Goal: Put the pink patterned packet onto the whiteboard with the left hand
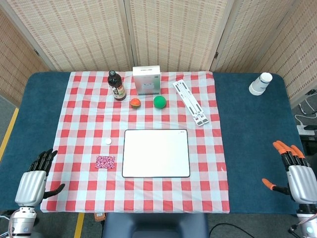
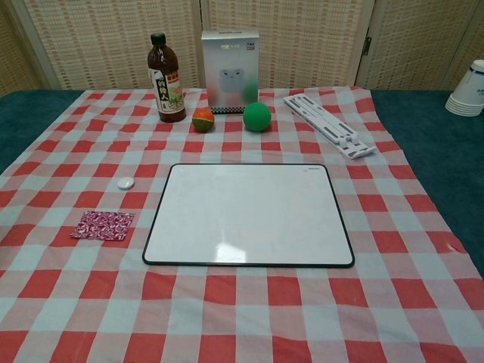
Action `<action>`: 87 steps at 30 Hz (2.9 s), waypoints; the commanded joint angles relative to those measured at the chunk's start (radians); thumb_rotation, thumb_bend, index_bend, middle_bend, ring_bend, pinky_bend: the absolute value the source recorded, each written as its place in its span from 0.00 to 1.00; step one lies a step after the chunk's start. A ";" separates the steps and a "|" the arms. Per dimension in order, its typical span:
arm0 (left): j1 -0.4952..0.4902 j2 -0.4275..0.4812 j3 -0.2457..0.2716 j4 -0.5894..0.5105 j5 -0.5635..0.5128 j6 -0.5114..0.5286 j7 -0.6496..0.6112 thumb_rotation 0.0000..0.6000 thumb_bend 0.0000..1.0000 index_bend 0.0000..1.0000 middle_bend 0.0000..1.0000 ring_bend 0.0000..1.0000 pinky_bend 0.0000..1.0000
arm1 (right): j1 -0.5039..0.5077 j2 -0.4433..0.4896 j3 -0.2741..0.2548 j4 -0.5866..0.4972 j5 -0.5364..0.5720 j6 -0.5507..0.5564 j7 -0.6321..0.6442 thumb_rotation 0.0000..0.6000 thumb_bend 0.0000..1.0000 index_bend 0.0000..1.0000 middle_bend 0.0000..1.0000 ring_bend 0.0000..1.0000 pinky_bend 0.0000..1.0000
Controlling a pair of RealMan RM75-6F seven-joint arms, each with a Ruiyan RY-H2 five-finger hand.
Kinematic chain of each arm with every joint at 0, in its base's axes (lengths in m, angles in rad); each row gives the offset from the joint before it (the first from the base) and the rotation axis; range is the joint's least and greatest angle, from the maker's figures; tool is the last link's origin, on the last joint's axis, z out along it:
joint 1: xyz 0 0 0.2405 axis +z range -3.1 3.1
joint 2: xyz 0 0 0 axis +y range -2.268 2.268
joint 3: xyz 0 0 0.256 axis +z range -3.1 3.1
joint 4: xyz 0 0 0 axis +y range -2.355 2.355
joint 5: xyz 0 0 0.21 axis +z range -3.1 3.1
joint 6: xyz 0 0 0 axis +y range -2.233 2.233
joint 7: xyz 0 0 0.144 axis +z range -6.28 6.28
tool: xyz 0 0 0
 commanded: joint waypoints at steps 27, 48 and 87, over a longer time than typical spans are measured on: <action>-0.022 -0.003 -0.015 -0.005 0.010 -0.010 -0.007 1.00 0.19 0.00 0.00 0.00 0.26 | 0.019 -0.003 -0.004 0.001 -0.027 -0.010 -0.021 1.00 0.00 0.10 0.08 0.00 0.07; -0.206 -0.164 -0.015 -0.136 -0.093 -0.265 0.452 1.00 0.19 0.15 0.69 0.82 0.79 | 0.020 0.019 -0.007 0.003 -0.021 -0.018 0.018 1.00 0.00 0.10 0.08 0.00 0.07; -0.573 -0.318 -0.128 0.145 -0.707 -0.416 0.567 1.00 0.24 0.16 0.87 0.90 0.85 | 0.024 0.038 -0.001 0.014 0.002 -0.031 0.059 1.00 0.00 0.09 0.08 0.00 0.07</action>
